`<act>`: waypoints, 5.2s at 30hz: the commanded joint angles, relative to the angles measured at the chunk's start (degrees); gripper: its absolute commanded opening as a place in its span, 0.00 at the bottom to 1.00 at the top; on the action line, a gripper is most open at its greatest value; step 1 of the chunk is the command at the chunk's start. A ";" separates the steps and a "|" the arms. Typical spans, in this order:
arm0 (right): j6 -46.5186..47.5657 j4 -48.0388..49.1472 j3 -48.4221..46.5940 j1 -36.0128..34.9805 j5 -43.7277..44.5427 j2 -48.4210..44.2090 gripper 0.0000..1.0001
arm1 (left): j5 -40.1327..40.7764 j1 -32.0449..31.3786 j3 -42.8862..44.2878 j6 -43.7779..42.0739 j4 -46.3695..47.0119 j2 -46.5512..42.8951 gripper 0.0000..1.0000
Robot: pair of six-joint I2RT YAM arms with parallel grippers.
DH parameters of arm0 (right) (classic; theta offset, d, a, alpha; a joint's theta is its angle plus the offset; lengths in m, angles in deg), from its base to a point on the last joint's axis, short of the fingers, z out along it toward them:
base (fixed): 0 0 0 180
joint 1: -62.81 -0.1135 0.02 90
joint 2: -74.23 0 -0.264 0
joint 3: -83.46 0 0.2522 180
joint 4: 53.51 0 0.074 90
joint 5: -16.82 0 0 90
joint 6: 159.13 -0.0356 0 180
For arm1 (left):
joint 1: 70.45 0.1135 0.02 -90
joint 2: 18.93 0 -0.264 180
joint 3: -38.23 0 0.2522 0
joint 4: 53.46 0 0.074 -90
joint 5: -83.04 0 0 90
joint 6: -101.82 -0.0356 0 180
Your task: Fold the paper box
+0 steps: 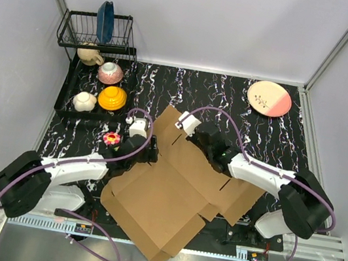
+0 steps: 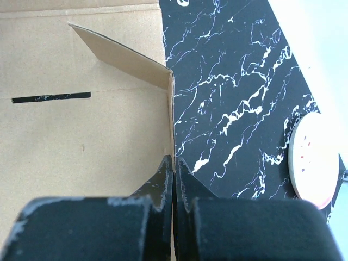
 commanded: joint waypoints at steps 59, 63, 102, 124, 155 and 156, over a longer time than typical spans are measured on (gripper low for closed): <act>9.10 7.46 -0.31 -3.31 8.22 -2.30 0.00 | 31.97 -23.88 6.19 -10.21 3.21 -9.77 0.91; 12.89 10.55 0.31 -3.40 9.01 -3.62 0.00 | 29.88 -18.18 5.40 -5.48 1.01 -11.80 0.91; 33.81 22.59 3.65 -12.79 25.08 3.31 0.00 | 1.12 8.30 -2.16 -14.16 54.60 16.85 0.30; 20.79 10.92 5.24 -15.88 14.38 -12.77 0.00 | 6.49 1.97 -5.94 -16.27 82.36 26.85 0.28; 36.66 33.08 6.64 -14.91 27.56 1.56 0.00 | 6.75 4.43 -2.07 -20.59 86.25 28.36 0.60; 35.32 31.84 6.90 -15.00 27.30 1.21 0.00 | 7.10 4.43 -3.38 -20.14 86.51 28.36 0.62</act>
